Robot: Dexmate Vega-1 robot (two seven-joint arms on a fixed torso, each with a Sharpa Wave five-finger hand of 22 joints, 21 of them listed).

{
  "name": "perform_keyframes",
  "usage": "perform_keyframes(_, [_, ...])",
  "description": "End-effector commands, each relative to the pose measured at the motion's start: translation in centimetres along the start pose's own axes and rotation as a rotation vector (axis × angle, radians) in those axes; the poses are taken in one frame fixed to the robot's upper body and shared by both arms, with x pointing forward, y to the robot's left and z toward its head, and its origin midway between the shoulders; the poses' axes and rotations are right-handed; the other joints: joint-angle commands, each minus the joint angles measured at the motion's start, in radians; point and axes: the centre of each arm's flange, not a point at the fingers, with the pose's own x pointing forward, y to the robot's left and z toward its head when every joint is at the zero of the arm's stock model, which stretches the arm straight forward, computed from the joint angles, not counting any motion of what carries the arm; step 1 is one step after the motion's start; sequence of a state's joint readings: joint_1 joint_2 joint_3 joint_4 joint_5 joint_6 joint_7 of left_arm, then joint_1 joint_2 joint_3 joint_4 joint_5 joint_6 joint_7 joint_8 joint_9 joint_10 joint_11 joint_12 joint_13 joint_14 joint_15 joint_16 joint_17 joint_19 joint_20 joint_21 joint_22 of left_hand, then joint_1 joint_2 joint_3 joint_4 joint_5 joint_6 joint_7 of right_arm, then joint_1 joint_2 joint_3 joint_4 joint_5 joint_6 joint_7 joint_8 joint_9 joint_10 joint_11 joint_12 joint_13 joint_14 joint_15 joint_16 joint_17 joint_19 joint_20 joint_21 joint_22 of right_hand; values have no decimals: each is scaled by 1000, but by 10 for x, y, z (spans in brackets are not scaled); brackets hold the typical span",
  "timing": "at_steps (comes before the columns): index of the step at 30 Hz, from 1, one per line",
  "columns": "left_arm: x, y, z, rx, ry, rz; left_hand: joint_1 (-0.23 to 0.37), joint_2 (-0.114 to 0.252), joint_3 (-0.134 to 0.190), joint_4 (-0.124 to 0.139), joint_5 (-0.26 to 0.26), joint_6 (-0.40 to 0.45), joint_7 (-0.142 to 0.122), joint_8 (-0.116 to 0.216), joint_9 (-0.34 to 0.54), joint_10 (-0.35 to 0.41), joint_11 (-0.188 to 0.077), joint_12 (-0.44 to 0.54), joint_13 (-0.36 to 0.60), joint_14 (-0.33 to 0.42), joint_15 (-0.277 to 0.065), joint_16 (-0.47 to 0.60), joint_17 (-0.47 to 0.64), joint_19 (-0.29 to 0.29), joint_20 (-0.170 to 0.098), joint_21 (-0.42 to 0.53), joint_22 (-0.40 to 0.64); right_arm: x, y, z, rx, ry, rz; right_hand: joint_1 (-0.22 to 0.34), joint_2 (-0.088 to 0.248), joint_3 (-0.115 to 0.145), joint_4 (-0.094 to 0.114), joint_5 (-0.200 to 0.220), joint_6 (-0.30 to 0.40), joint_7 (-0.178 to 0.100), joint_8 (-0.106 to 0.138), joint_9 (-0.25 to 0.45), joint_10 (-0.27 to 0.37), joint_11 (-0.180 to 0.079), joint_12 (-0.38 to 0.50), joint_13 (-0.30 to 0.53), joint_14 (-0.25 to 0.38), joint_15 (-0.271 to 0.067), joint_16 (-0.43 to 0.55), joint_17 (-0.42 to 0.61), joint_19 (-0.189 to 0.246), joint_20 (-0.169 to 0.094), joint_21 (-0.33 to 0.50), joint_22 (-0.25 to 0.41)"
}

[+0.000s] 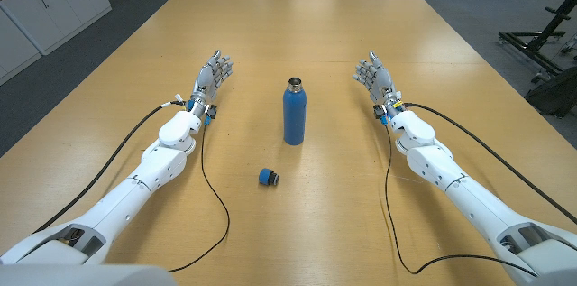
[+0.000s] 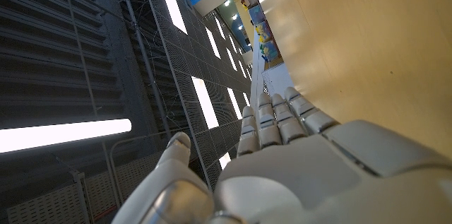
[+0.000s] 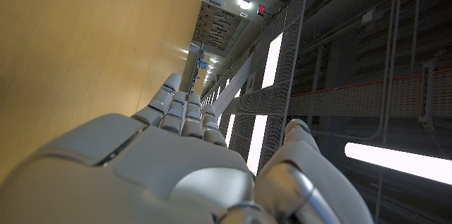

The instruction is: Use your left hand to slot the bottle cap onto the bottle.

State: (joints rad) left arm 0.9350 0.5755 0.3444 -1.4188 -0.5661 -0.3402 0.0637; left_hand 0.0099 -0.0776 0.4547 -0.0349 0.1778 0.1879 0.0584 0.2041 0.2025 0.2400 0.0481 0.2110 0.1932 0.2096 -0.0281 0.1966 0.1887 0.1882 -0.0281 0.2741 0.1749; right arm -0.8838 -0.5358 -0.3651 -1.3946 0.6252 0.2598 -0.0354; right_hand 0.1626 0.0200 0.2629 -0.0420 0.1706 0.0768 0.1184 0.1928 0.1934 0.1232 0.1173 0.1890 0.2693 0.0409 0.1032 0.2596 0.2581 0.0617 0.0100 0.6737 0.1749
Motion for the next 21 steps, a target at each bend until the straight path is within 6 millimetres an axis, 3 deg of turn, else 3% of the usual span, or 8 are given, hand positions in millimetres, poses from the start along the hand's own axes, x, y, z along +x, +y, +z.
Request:
perform_keyframes(1, [-25,2,3,10,-5,1,6,0,9,-3,5,13,1,10,1,13,1,5,3,10,4,9,3,8,-1,5,3,-6,7,6,-11,-35,-4,7,9,3,-2,5,4,10,7,2,3,1,10,-2,10,2,7,3,10,2,2,1])
perform_keyframes(7, [-40,3,5,17,-13,5,7,2,10,-4,6,14,1,10,1,16,1,5,3,12,5,9,3,9,-2,4,3,-10,9,7,-11,-28,11,8,11,2,-4,5,12,32,9,1,18,-1,17,-7,11,3,8,3,11,3,-4,2])
perform_keyframes(21, [-73,-9,9,17,-32,5,10,8,12,-6,6,22,-2,13,1,19,1,5,3,15,5,10,2,11,-1,1,3,-10,10,1,-12,-8,34,9,13,1,-6,5,14,35,10,1,20,1,18,-11,11,4,8,3,11,3,-8,2])
